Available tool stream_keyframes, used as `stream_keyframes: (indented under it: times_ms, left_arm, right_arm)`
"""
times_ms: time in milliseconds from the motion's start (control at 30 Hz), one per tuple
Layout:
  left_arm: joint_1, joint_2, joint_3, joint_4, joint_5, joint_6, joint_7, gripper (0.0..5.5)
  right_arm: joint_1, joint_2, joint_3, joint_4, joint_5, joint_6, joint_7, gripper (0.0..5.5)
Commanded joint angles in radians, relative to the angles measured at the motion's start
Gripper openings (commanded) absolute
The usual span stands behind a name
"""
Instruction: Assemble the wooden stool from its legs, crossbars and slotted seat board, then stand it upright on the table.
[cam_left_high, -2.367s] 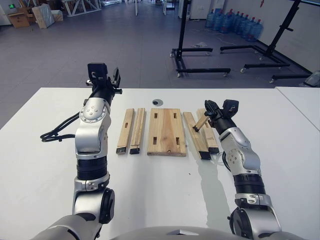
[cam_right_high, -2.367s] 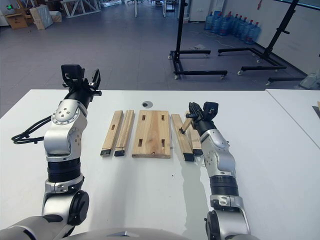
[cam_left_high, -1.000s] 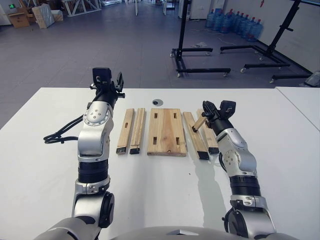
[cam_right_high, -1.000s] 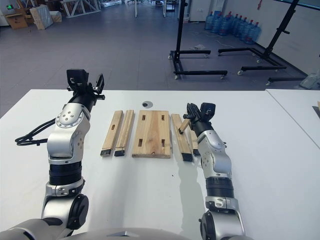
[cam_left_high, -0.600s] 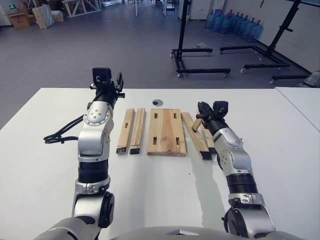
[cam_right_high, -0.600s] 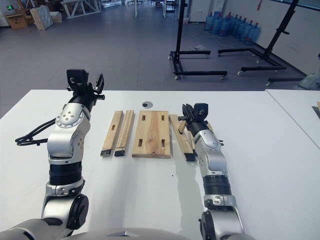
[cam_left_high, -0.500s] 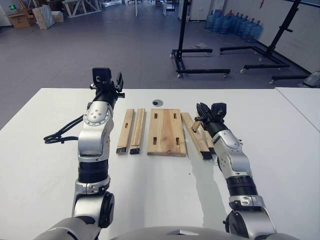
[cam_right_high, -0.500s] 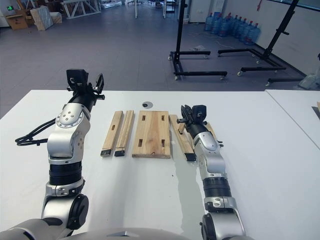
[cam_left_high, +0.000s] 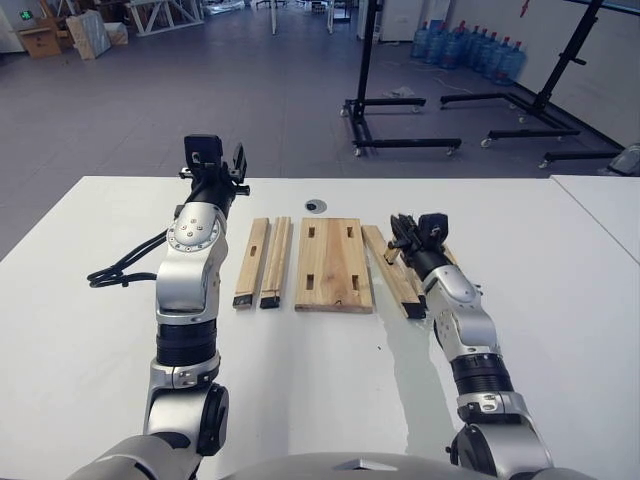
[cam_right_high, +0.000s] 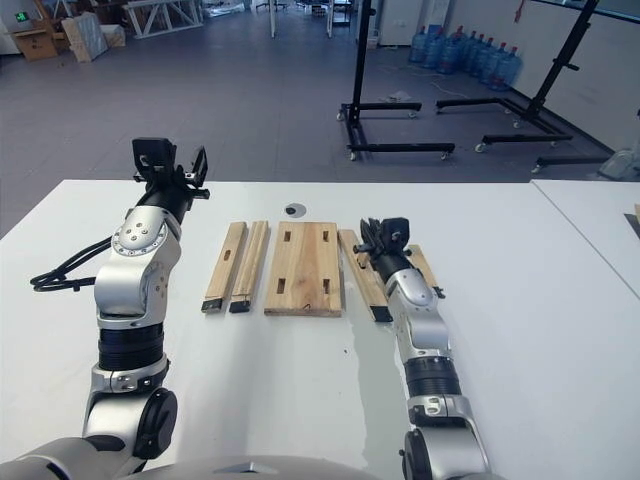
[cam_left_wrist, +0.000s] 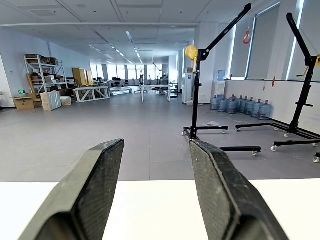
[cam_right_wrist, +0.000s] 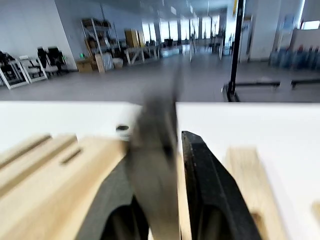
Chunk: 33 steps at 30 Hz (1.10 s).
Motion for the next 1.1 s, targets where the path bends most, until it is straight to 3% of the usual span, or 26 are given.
stream_keyframes:
  times_ms: [33,100,533,767,933,1033,1100]
  left_arm:
    - [0.007,0.007,-0.009,0.007,-0.001,-0.002,0.003,2.38]
    - [0.005,0.007,-0.01,0.008,-0.002,-0.003,0.002,2.38]
    - [0.014,0.0,-0.019,0.0,-0.004,-0.012,0.012,2.38]
    - [0.003,0.0,-0.018,0.017,-0.005,-0.027,0.02,2.38]
    - [0.007,0.005,-0.015,0.01,-0.006,-0.02,0.018,2.38]
    - [0.005,0.003,-0.02,0.014,-0.006,-0.021,0.016,2.38]
    - [0.004,0.003,-0.021,0.017,-0.006,-0.022,0.015,2.38]
  right_arm:
    - [-0.046,-0.012,-0.011,-0.014,0.005,0.043,-0.001,1.61]
    - [-0.054,-0.012,-0.015,-0.019,0.004,0.048,-0.003,1.98]
    - [-0.107,-0.018,-0.013,-0.362,0.043,0.216,-0.02,1.98]
    - [-0.246,-0.039,-0.019,-0.175,0.003,0.132,-0.002,1.98]
    - [-0.39,-0.072,-0.068,-0.253,0.035,0.125,-0.013,1.98]
    - [-0.38,-0.058,-0.063,-0.29,0.039,0.114,-0.017,1.98]
    - [-0.305,-0.042,-0.052,-0.186,0.02,0.081,-0.008,1.98]
